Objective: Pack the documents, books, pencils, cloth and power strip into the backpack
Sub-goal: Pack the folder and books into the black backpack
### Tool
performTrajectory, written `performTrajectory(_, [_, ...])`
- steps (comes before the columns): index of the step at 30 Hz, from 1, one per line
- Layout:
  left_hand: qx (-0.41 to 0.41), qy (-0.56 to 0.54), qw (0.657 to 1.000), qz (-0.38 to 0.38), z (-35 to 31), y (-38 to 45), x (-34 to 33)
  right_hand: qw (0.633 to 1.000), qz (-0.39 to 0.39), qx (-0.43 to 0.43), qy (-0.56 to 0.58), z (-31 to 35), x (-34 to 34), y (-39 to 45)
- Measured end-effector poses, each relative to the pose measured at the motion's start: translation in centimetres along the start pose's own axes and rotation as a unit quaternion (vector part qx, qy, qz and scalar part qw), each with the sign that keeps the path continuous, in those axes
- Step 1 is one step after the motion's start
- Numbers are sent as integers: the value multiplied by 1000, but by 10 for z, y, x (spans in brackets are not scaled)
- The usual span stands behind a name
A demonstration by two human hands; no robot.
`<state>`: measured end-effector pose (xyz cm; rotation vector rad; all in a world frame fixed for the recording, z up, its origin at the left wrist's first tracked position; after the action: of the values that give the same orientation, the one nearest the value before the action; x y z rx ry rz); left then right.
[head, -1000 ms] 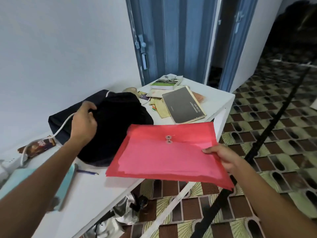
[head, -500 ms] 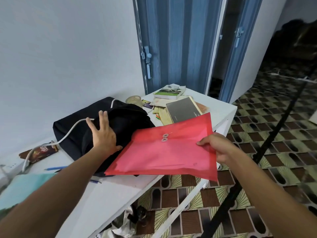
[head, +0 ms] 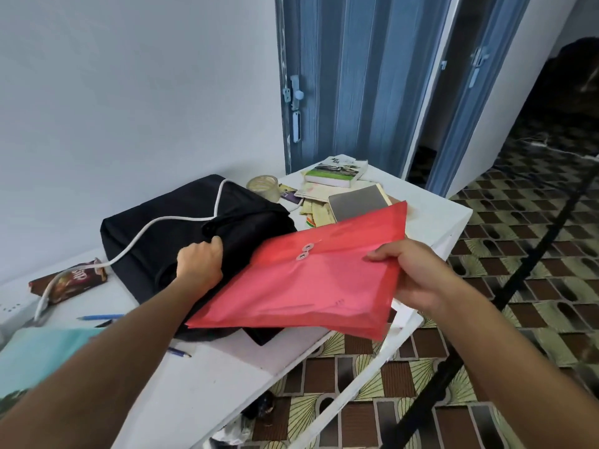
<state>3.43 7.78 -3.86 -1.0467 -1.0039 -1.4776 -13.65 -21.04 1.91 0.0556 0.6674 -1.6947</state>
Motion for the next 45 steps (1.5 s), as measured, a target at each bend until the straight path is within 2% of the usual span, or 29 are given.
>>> performTrajectory(8, [-15,-45,999,-8,12,10,-5,997,71,18,39,8,-46,-1])
performTrajectory(11, [-5,-101,995,-5,22,15,5,996,76,25,44,3,-51,5])
performTrajectory(15, [13,-166,986,-21,46,28,31,997,53,41,28,1,-54,15])
performTrajectory(21, [-1,-153,986,-63,68,34,71,997,11,57,58,-8,-67,38])
performTrajectory(28, [-14,-145,986,-79,58,28,103,997,-10,55,60,-53,-108,70])
performTrajectory(39, [-50,-128,987,-88,42,4,125,985,-122,28,114,-102,-148,128])
performTrajectory(42, [-48,-111,988,-92,45,-1,121,985,-116,14,127,-110,-158,133])
performTrajectory(45, [-38,-108,987,-109,52,-4,114,988,-72,-22,133,-124,-164,140])
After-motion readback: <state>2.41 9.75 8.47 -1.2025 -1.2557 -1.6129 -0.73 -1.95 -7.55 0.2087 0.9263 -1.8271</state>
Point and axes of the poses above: each hand's wrist, its own y-axis towards the middle knuckle, its own x-axis out of the back of the hand, z = x × y, the point moved 8 cm from there along y, towards the middle knuckle
